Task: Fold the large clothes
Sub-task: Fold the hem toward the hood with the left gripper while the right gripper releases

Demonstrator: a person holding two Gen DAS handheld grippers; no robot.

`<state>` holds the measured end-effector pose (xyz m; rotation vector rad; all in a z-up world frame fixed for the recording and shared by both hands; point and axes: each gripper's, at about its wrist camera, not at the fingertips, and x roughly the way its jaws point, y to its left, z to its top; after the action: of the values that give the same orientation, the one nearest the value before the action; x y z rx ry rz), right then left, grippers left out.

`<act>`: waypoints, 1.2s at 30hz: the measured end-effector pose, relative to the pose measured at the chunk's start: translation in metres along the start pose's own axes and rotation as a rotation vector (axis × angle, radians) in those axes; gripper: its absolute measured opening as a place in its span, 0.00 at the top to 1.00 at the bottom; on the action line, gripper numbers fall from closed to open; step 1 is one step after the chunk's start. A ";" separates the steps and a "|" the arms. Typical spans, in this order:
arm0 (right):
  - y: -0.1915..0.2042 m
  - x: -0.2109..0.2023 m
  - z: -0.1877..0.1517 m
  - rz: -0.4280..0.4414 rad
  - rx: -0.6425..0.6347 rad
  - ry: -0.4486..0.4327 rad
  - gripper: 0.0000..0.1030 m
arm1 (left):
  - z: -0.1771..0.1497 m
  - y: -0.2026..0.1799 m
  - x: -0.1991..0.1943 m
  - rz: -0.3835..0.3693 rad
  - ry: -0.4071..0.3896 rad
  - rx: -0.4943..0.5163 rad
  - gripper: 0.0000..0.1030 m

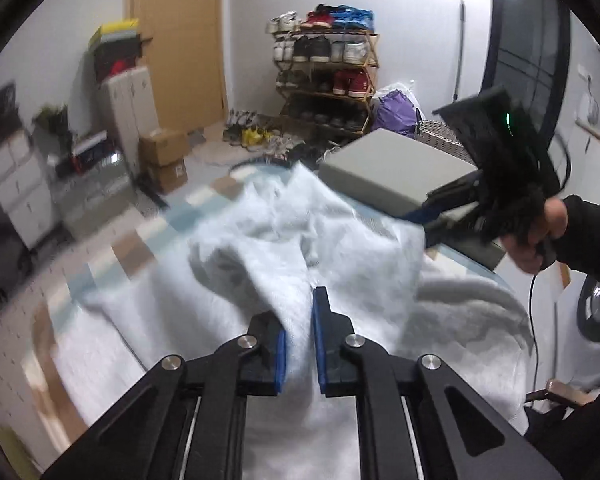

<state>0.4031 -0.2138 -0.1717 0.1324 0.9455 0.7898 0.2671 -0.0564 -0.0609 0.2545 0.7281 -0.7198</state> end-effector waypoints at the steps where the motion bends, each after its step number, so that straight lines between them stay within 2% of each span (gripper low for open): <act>1: -0.005 -0.001 -0.002 0.043 0.042 0.013 0.57 | -0.006 0.004 0.004 0.006 -0.006 -0.021 0.94; 4: -0.018 0.001 -0.007 0.140 0.135 0.041 0.57 | -0.021 0.019 0.009 -0.010 -0.015 -0.124 0.94; 5: -0.023 -0.002 -0.007 0.169 0.169 0.020 0.53 | -0.026 0.025 0.011 -0.034 -0.025 -0.171 0.94; 6: -0.029 -0.006 -0.007 0.206 0.213 -0.012 0.42 | -0.028 0.027 0.012 -0.047 -0.020 -0.187 0.94; 8: -0.038 -0.015 -0.004 0.284 0.283 -0.066 0.31 | -0.028 0.022 0.013 -0.033 -0.015 -0.181 0.94; 10: -0.039 -0.015 0.001 0.258 0.311 -0.107 0.23 | -0.026 0.019 0.015 -0.041 -0.019 -0.176 0.94; 11: -0.035 -0.011 0.003 0.249 0.313 -0.099 0.13 | -0.025 0.018 0.016 -0.039 -0.019 -0.174 0.94; 13: -0.027 0.012 0.008 0.234 0.323 -0.047 0.12 | -0.025 0.014 0.016 -0.039 -0.032 -0.168 0.95; 16: -0.019 0.071 0.010 0.224 0.371 0.111 0.12 | -0.022 0.012 0.016 -0.065 -0.060 -0.181 0.95; 18: -0.020 0.101 0.012 0.164 0.394 0.176 0.13 | -0.023 0.012 0.012 -0.067 -0.092 -0.183 0.96; 19: -0.019 0.116 0.018 0.163 0.395 0.189 0.15 | -0.021 0.012 0.011 -0.069 -0.101 -0.181 0.96; 20: -0.018 0.122 0.024 0.154 0.390 0.183 0.29 | -0.018 0.015 0.010 -0.070 -0.109 -0.185 0.97; 21: -0.016 0.126 0.033 0.149 0.381 0.158 0.72 | -0.013 0.017 0.011 -0.075 -0.111 -0.186 0.97; 22: -0.014 0.130 0.044 0.187 0.378 0.136 0.99 | -0.007 0.020 0.010 -0.073 -0.116 -0.183 0.97; 23: -0.012 0.132 0.055 0.208 0.381 0.108 1.00 | 0.001 0.024 0.008 -0.059 -0.119 -0.170 0.97; 25: -0.001 0.128 0.086 0.180 0.309 0.030 1.00 | 0.023 0.037 0.000 -0.001 -0.145 -0.131 0.97; 28: 0.005 0.126 0.126 0.232 0.308 -0.026 1.00 | 0.048 0.064 -0.010 0.006 -0.164 -0.166 0.98; 31: 0.002 0.107 0.151 0.222 0.301 -0.116 0.97 | 0.071 0.094 -0.029 0.060 -0.238 -0.212 1.00; 32: -0.002 0.100 0.155 0.232 0.314 -0.132 0.97 | 0.076 0.108 -0.041 0.036 -0.280 -0.266 1.00; 34: -0.012 0.076 0.148 0.213 0.329 -0.182 0.96 | 0.070 0.113 -0.055 -0.009 -0.329 -0.305 1.00; 35: -0.015 0.068 0.140 0.192 0.333 -0.188 0.91 | 0.061 0.110 -0.058 -0.040 -0.330 -0.313 1.00; 36: -0.021 0.060 0.128 0.172 0.345 -0.180 0.75 | 0.045 0.103 -0.057 -0.086 -0.313 -0.315 1.00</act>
<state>0.5330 -0.1608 -0.1446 0.5827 0.8994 0.7529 0.3303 0.0280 0.0077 -0.1756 0.5446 -0.6953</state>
